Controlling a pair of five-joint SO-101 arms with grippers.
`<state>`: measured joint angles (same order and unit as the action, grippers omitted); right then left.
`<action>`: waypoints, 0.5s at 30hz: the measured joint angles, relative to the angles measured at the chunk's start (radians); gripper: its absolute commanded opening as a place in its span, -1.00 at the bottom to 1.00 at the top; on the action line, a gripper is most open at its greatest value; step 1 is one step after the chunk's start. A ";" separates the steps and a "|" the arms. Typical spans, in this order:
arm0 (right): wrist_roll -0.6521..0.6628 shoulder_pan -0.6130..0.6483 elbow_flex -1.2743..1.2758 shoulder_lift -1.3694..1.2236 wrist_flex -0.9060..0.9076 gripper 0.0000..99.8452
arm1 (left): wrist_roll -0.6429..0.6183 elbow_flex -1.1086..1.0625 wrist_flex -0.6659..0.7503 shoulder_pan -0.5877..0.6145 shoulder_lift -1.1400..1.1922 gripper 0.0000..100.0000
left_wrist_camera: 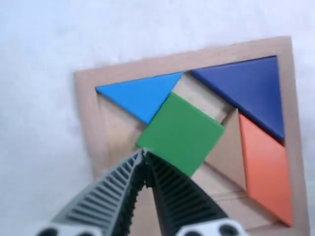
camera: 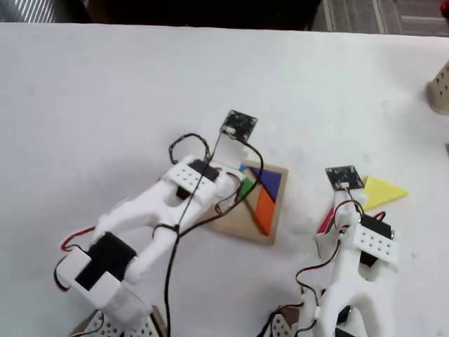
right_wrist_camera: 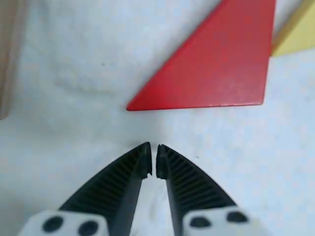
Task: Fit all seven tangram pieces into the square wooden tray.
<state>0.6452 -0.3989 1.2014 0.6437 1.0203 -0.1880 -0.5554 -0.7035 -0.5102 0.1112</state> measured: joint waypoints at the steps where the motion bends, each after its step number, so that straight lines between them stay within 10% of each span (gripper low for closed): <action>1: 0.000 0.000 0.000 0.000 0.000 -0.96 | 0.000 0.000 0.005 -0.003 0.000 -0.96; 15: 0.000 0.000 0.000 0.000 0.000 -0.96 | 0.000 0.000 0.094 -0.012 0.000 -0.96</action>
<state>0.6452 -0.3989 1.2014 0.6437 1.0203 -0.1880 -0.5554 -0.6099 -0.5224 0.1112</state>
